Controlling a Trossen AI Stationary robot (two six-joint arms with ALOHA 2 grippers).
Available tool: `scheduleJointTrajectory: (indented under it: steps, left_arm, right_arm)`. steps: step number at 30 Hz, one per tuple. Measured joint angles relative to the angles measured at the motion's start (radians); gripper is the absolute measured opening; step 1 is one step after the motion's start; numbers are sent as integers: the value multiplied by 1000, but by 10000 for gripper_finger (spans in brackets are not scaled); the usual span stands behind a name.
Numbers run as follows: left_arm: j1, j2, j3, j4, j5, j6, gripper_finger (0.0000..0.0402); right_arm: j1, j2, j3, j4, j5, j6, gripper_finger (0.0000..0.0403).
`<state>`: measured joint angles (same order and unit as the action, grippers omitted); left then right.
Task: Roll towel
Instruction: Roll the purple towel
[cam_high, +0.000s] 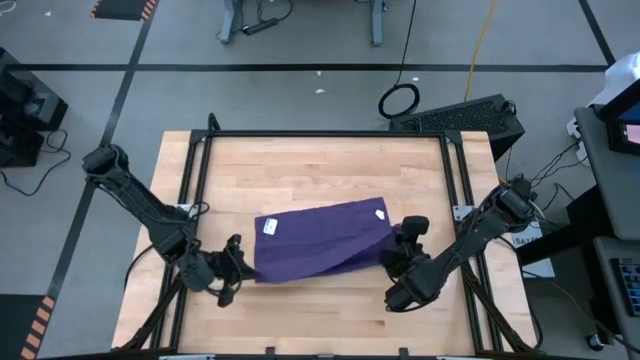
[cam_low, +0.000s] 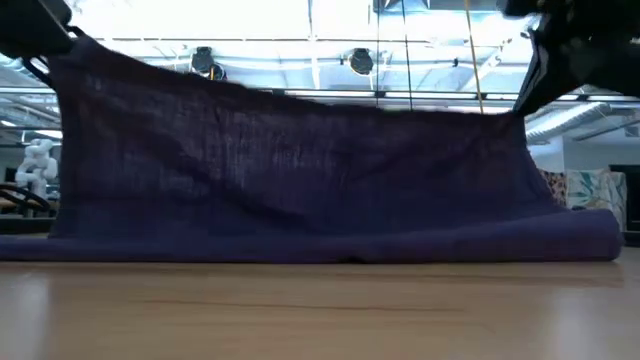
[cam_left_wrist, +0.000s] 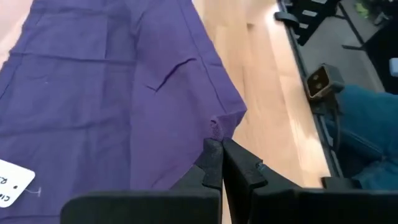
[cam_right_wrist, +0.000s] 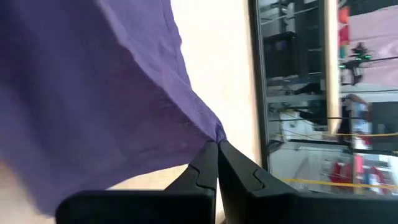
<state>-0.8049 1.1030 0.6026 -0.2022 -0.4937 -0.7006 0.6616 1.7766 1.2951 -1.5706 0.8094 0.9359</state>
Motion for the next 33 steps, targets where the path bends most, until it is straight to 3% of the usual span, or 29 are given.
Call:
scheduleJointTrajectory:
  steps: [6,11,14,17,22,33]
  left_arm:
    - [-24,-7,27,-62,-58,3,4]
    - [-41,-33,74,-78,-73,59,4]
    - [-47,-58,79,-120,-145,65,4]
    - [-45,-58,79,-246,-232,2,4]
    - [-27,-58,78,-420,-291,-159,4]
    - [22,-40,20,-400,-323,-218,4]
  right_arm:
    - [11,-60,6,0,-43,-41,0]
    - [11,-148,6,-1,50,-35,0]
    - [0,-187,6,-2,122,-34,0]
    - [-23,-206,3,-2,162,-36,0]
    - [-75,-205,-40,8,169,-54,0]
    - [-159,-205,-131,78,159,-58,0]
